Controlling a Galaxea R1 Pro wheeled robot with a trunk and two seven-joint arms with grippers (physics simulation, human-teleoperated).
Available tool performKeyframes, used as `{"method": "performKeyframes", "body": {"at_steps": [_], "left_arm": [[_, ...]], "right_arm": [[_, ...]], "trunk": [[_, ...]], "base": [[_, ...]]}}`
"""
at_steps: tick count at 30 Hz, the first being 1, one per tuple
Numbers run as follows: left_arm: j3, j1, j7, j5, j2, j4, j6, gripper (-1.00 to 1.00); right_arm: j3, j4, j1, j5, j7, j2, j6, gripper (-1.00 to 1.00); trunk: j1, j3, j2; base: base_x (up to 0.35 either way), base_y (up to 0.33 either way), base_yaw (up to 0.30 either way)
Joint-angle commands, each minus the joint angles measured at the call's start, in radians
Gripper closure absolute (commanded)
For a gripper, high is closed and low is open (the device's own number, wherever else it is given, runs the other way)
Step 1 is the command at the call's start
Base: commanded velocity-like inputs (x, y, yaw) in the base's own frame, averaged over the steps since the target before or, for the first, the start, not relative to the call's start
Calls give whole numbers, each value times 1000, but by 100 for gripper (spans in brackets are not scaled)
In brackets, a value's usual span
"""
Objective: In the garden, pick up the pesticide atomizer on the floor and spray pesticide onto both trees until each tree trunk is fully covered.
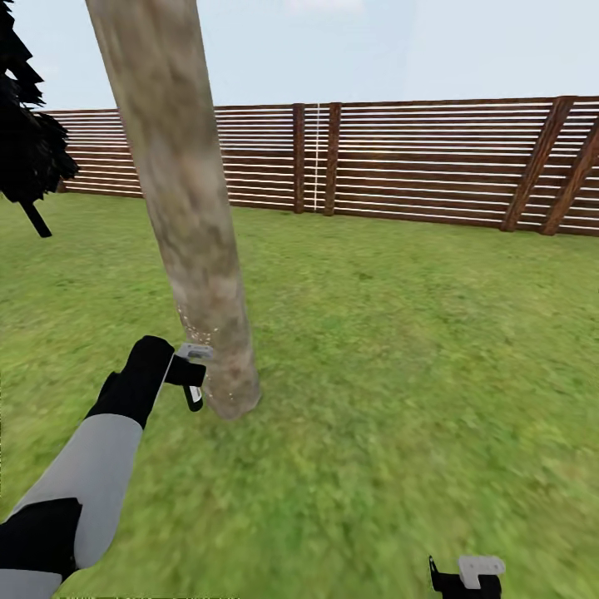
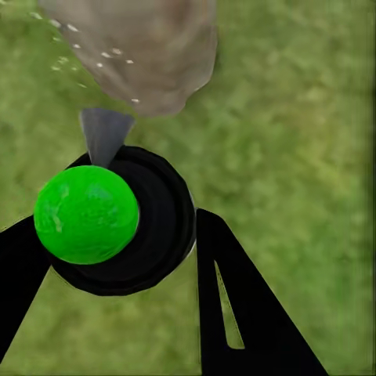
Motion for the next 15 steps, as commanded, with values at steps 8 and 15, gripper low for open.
{"method": "performKeyframes", "body": {"at_steps": [8,15], "left_arm": [[7,-1,-10,-12,0,-2,2,100],[7,15,-9,-12,0,0,2,100]], "right_arm": [[-3,2,-1,11,-8,0,-3,-100],[-3,2,-1,11,-8,0,-3,-100]], "trunk": [[0,-1,0],[0,-1,0]], "base": [[0,-275,258],[0,-275,191]]}}
